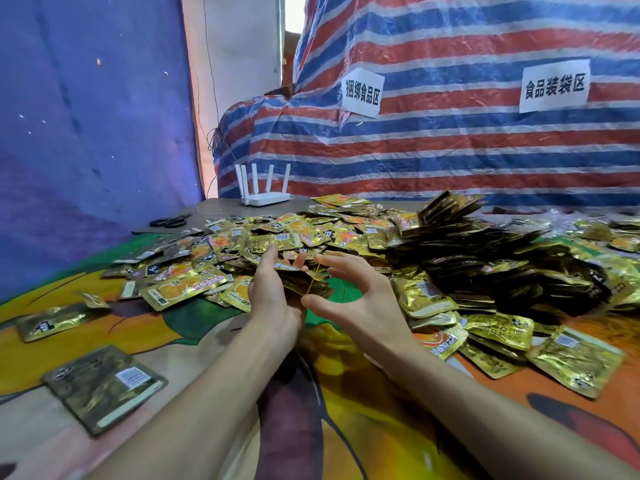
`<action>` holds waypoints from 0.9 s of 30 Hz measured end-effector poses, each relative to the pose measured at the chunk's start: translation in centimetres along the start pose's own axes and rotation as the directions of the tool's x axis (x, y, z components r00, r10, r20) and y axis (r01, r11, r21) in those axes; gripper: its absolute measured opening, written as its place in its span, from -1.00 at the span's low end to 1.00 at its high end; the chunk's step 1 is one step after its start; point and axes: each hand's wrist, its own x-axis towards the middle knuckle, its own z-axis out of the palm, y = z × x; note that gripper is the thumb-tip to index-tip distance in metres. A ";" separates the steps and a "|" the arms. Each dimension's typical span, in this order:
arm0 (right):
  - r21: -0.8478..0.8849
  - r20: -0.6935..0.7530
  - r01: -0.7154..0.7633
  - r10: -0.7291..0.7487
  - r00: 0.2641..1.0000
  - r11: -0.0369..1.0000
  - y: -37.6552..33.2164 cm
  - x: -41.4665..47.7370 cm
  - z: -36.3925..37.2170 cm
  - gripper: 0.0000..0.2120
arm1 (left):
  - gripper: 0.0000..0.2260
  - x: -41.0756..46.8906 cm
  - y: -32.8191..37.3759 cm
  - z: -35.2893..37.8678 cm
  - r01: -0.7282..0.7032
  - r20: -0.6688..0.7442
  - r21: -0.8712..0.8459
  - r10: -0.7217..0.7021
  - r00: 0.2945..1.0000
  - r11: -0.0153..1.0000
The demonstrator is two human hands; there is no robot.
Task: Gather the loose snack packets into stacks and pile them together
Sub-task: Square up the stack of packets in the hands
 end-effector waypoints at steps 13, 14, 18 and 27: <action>-0.121 -0.016 0.102 -0.104 0.994 0.987 0.0 0.1 0.4 -0.45 | -0.47 -1.3 -0.6 -0.1 0.237 0.156 0.132 -0.256 0.954 0.963; -0.121 -0.031 0.100 -0.105 0.994 0.988 0.1 0.2 0.3 -0.46 | -0.48 -1.3 -0.7 0.0 0.227 0.160 0.148 -0.250 0.955 0.963; -0.113 -0.079 0.078 -0.087 0.993 0.991 0.6 0.4 0.1 -0.51 | -0.61 -0.9 -0.7 0.0 0.140 0.185 0.184 -0.174 0.967 0.973; -0.122 0.105 -0.087 0.100 0.989 0.989 0.9 0.7 -0.5 -0.26 | -0.57 -0.4 -0.6 -0.1 0.174 0.172 0.196 -0.208 0.963 0.965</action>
